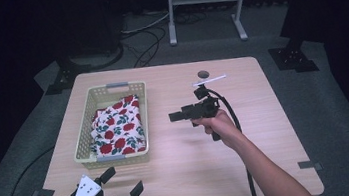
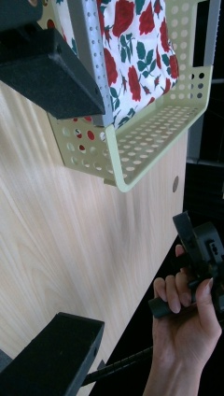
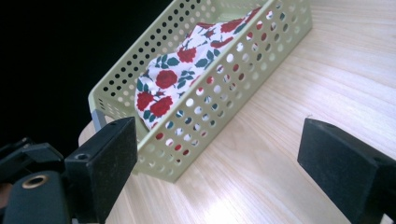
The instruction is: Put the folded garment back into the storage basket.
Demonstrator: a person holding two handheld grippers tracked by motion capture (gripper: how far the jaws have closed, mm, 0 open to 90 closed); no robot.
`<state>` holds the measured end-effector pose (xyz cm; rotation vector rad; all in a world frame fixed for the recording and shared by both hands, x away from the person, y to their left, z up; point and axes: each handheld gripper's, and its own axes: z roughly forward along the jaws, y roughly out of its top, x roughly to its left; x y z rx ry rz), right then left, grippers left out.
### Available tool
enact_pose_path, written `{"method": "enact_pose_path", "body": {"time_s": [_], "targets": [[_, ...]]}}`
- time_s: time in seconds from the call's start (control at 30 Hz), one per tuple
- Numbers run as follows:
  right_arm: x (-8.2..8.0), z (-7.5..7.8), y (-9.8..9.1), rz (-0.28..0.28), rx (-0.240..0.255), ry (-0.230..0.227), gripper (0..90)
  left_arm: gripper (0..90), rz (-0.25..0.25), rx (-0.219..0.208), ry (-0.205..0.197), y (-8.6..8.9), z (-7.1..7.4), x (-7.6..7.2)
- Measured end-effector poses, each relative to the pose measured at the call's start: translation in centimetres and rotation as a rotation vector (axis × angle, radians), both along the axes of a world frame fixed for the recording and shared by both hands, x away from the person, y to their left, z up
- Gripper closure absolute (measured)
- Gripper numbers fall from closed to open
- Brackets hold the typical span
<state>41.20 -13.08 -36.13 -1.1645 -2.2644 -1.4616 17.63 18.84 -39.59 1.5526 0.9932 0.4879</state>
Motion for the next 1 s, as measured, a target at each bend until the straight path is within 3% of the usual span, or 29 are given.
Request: {"method": "enact_pose_path", "body": {"time_s": [1.0], "targets": [[-3.1,0.9,-4.3,-0.053,-0.028,-0.062,11.2,0.0,-0.004,0.006,-0.003,-0.2,0.0,0.0]]}}
